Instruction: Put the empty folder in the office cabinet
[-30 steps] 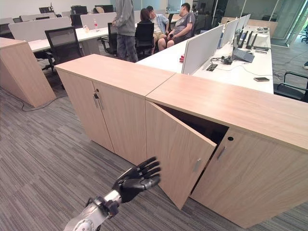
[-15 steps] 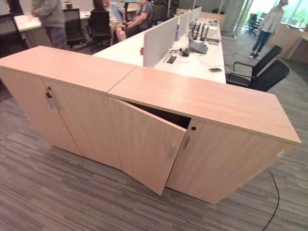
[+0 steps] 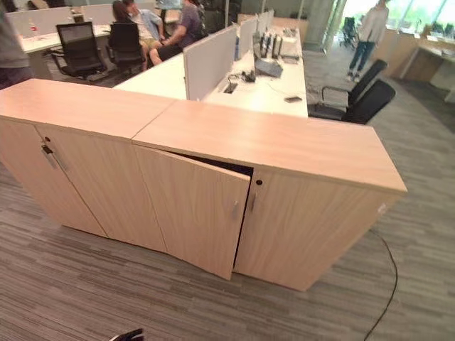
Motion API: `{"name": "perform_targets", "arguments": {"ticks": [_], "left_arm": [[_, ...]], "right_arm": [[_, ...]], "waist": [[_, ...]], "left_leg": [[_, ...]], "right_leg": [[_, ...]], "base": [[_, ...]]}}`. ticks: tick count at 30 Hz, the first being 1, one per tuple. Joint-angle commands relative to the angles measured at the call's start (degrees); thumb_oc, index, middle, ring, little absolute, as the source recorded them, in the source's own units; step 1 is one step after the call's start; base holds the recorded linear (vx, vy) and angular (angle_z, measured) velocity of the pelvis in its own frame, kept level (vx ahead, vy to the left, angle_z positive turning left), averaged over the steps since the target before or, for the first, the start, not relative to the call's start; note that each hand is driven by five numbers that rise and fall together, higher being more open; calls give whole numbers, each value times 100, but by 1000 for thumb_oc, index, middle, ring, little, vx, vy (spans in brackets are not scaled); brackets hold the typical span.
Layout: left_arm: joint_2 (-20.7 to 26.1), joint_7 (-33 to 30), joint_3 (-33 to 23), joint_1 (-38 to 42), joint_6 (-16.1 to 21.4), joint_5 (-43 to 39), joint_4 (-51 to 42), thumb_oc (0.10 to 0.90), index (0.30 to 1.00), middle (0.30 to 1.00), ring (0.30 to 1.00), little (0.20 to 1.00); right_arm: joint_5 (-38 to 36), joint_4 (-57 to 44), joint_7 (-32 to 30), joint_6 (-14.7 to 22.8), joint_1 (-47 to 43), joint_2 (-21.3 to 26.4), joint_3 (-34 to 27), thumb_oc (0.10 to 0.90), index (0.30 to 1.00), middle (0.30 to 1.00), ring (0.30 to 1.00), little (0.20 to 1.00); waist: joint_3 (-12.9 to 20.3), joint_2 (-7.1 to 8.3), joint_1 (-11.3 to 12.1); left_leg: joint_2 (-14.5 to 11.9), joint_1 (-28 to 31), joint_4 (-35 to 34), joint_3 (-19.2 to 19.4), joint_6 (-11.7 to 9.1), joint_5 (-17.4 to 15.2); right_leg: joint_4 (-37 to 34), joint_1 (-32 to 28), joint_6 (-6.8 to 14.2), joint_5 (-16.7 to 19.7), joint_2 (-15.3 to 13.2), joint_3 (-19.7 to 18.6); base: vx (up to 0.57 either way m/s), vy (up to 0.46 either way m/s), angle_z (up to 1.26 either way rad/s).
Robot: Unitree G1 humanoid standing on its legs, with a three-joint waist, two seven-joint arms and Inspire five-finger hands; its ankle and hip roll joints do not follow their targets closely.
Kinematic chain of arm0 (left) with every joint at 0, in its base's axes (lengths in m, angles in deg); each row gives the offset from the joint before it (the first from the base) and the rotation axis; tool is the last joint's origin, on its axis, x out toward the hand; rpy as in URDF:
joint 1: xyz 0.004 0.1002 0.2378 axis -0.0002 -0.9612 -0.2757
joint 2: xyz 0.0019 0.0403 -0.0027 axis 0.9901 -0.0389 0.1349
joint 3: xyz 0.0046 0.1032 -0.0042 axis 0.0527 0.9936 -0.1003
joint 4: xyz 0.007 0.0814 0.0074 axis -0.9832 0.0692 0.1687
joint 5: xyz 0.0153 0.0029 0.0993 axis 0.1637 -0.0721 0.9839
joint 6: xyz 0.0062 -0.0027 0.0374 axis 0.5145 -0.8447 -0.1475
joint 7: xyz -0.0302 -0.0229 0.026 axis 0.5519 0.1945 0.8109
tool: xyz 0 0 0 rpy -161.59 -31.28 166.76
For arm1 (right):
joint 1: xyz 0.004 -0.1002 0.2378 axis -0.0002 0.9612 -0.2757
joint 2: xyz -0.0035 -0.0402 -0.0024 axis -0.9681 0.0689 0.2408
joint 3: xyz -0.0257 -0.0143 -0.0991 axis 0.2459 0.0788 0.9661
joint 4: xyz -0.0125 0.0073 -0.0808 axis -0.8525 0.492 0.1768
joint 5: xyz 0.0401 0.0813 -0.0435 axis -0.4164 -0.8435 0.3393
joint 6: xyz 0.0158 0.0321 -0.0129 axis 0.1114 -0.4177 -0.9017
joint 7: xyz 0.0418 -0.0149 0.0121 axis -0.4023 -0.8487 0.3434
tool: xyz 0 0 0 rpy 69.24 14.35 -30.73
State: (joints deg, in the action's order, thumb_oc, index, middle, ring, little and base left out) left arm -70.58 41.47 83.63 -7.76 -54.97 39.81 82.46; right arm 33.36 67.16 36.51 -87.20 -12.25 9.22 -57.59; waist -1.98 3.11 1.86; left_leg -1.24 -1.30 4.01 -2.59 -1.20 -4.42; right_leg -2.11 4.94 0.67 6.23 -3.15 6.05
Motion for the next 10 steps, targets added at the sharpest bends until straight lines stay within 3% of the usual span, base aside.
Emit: {"name": "perform_targets", "arguments": {"ticks": [1,5,10], "left_arm": [[82,-48,49,163,361,356,-67,800,900,900,900,900],[95,-36,290,163,426,653,-134,800,900,900,900,900],[37,-9,242,57,411,693,-51,800,900,900,900,900]], "right_arm": [[227,80,-104,55,-26,29,48,800,900,900,900,900],[626,171,-162,47,-10,36,129,800,900,900,900,900],[783,324,-183,20,70,12,93,800,900,900,900,900]], "waist": [[148,70,-171],[265,-59,-258],[333,-79,-302]], "left_leg": [[121,45,-545,262,-118,428],[170,225,-901,345,-101,510],[195,316,-901,390,-75,430]], "right_leg": [[-105,-701,341,-764,315,114],[-188,-742,391,-740,267,97],[-261,-854,440,-727,206,108]], "base": [[68,103,-52],[48,93,-14],[43,60,1]]}}
